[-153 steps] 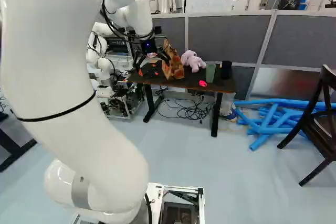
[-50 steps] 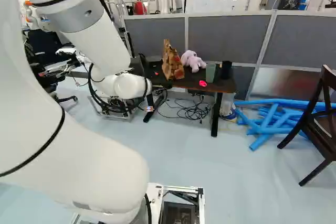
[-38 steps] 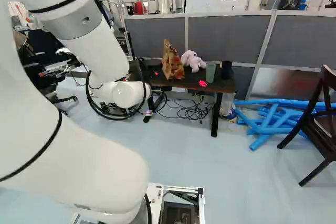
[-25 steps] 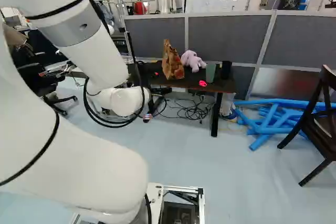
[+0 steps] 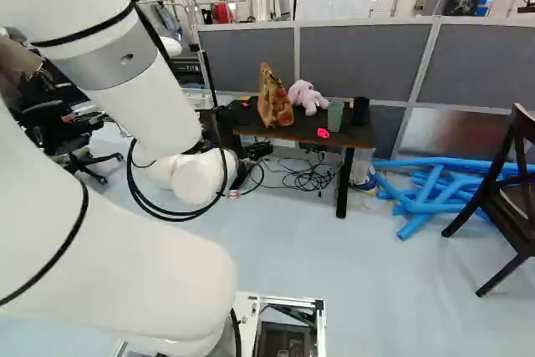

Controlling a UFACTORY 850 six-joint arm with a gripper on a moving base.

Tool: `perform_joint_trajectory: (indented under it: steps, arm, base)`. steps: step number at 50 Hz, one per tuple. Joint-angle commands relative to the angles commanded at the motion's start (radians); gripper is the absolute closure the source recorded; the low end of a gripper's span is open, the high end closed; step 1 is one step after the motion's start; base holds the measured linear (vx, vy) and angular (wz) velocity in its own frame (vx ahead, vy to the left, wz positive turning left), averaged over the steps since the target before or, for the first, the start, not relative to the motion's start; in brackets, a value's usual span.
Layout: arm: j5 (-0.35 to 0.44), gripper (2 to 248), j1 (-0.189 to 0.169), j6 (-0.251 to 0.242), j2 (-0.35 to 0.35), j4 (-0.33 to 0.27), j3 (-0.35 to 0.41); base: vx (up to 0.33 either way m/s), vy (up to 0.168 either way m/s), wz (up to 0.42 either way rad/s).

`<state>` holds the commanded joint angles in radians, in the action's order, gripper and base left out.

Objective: Pick up the bag on the ground and place it on the table

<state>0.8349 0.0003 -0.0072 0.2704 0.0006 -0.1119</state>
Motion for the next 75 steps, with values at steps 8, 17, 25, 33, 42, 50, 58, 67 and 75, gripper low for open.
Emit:
perform_joint_trajectory:
  steps: [8,17,25,33,42,50,58,67,75]
  arm:
    - [0.020,3,0.000,0.004,0.005,0.000,0.013]
    - [0.033,3,0.000,0.006,0.008,0.000,0.022]
    - [0.038,3,0.000,0.007,0.009,-0.001,0.025]
    - [0.038,3,0.000,0.007,0.009,-0.001,0.025]
    - [0.038,3,0.000,0.007,0.009,-0.001,0.025]
    - [0.038,3,0.000,0.007,0.009,-0.001,0.025]
    - [0.038,3,0.000,0.007,0.009,-0.001,0.025]
    - [0.038,3,0.000,0.007,0.009,-0.001,0.025]
    - [0.038,3,0.000,0.007,0.009,-0.001,0.025]
  base:
    - [0.000,0.000,0.000]
    - [0.000,0.000,0.000]
    - [0.000,0.000,0.000]
    - [0.000,0.000,0.000]
    - [0.000,0.000,0.000]
    - [0.000,0.000,0.000]
    - [0.000,0.000,0.000]
    - [0.000,0.000,0.000]
    - [0.000,0.000,0.000]
